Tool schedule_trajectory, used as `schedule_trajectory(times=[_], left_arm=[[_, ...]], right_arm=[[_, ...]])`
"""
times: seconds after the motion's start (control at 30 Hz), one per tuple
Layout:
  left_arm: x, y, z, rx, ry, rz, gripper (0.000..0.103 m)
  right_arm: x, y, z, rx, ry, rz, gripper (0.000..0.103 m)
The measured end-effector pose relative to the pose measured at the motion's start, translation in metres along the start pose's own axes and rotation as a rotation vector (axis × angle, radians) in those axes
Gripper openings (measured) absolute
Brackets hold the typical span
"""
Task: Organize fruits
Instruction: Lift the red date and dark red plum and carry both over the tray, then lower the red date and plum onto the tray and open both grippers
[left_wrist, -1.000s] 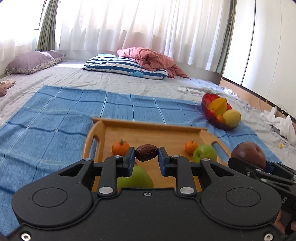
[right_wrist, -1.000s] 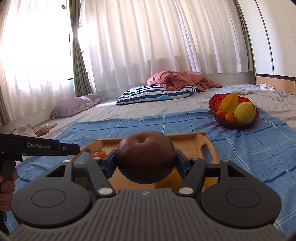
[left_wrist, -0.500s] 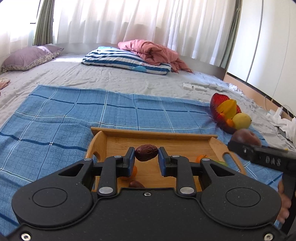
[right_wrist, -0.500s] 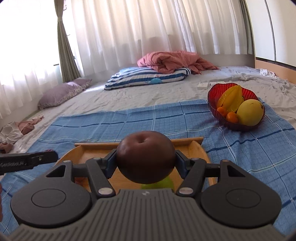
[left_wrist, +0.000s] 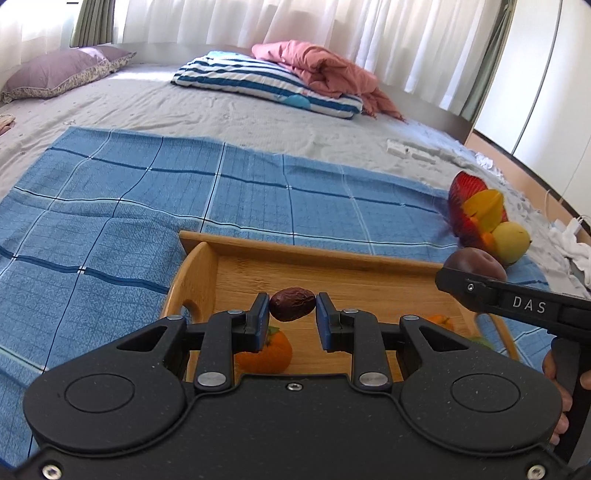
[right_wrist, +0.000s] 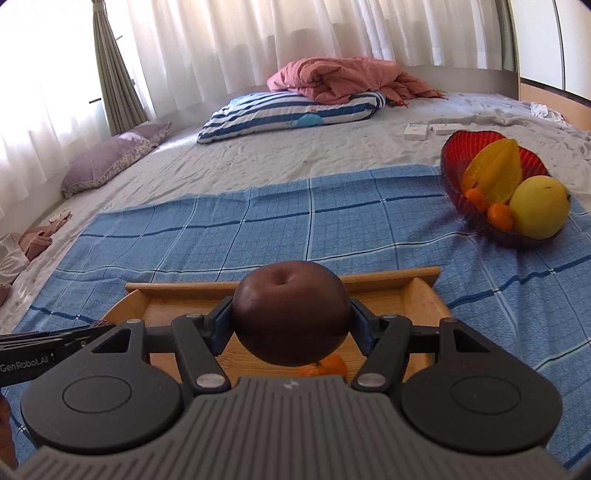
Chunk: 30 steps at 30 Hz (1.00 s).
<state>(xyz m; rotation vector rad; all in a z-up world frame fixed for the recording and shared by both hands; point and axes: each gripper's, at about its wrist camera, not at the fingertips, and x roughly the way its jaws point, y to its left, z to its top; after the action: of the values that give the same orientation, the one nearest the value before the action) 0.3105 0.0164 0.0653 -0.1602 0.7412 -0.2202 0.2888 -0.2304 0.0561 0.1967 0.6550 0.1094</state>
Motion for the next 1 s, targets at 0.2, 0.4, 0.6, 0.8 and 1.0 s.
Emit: schedule_trajectory(times=[0.2,0.4,0.6,0.8,1.0], left_arm=[[0.024,0.003,0.006,0.002,0.031,0.022,0.025],[0.042,0.007,0.008,-0.016,0.053,0.044,0.025],[0.057,0.012,0.009,-0.031,0.074,0.067,0.025],[0.068,0.015,0.009,-0.039,0.088,0.077,0.025],[0.075,0.016,0.009,-0.038,0.098,0.083,0.025]], right_arm=[[0.024,0.007,0.003,-0.023,0.044,-0.038,0.066],[0.042,0.008,0.004,-0.044,0.077,-0.085,0.066],[0.055,0.006,0.003,-0.058,0.11,-0.132,0.066],[0.063,0.011,0.002,-0.103,0.124,-0.164,0.066],[0.067,0.011,0.002,-0.097,0.128,-0.172,0.066]])
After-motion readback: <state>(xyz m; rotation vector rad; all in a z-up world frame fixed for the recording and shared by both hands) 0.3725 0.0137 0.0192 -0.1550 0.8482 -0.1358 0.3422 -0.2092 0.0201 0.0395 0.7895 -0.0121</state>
